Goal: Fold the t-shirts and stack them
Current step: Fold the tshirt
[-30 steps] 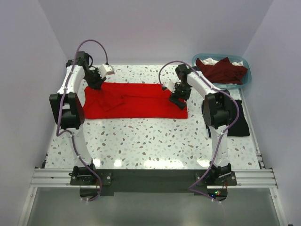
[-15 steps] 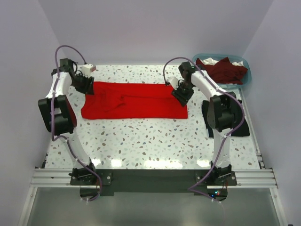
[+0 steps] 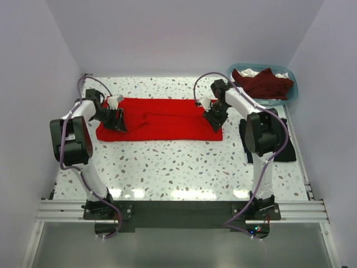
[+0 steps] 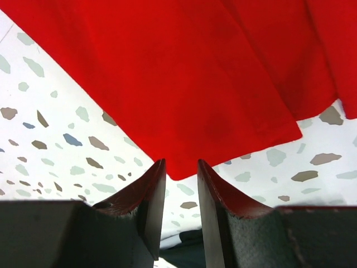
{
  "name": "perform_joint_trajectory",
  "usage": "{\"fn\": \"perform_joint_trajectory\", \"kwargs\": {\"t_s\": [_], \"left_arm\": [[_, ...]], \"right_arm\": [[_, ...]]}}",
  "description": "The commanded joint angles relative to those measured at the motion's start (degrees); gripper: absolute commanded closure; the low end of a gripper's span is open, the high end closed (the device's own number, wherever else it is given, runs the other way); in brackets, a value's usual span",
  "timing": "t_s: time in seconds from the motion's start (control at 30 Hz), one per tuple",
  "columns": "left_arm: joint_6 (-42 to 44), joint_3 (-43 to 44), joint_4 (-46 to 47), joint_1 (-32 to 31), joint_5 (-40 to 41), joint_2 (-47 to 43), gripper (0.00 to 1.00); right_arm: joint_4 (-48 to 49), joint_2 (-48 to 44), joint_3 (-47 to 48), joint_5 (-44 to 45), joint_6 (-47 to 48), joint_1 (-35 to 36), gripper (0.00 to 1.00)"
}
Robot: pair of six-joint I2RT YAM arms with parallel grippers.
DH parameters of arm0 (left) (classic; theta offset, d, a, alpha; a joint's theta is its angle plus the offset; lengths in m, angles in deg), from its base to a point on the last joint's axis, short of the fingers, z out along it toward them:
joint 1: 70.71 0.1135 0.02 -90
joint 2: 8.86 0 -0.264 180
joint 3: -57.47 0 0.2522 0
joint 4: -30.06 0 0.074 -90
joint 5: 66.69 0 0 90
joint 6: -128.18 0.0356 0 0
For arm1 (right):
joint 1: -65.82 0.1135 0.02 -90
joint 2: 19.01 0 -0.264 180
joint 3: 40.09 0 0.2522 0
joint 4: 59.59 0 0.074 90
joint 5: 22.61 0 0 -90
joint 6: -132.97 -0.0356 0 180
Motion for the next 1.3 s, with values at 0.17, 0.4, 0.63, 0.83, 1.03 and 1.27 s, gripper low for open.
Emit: {"fn": "perform_joint_trajectory", "kwargs": {"t_s": [0.17, 0.4, 0.63, 0.83, 1.03, 1.27], "left_arm": [[-7.5, -1.0, 8.6, -2.7, -0.2, 0.0, 0.46], [-9.1, 0.6, 7.3, -3.4, 2.9, 1.3, 0.49], [-10.8, -3.6, 8.6, -3.5, 7.3, -2.3, 0.5], [-13.1, -6.1, 12.0, -3.9, 7.7, -1.0, 0.51], [-13.2, -5.2, 12.5, -3.9, 6.4, -2.8, 0.69], [-11.4, -1.4, 11.6, -5.5, 4.9, -5.2, 0.95]], "right_arm": [[1.9, 0.1, -1.4, -0.8, -0.2, 0.2, 0.67], [1.8, 0.6, -1.7, 0.1, 0.9, 0.3, 0.68], [1.8, 0.5, -2.1, 0.6, 2.0, 0.3, 0.68], [2.0, 0.7, -2.2, 0.4, 2.1, 0.4, 0.69], [2.3, 0.4, -3.6, 1.3, 3.3, 0.4, 0.72], [2.1, 0.3, -3.7, 1.3, 3.7, 0.4, 0.73]]}}
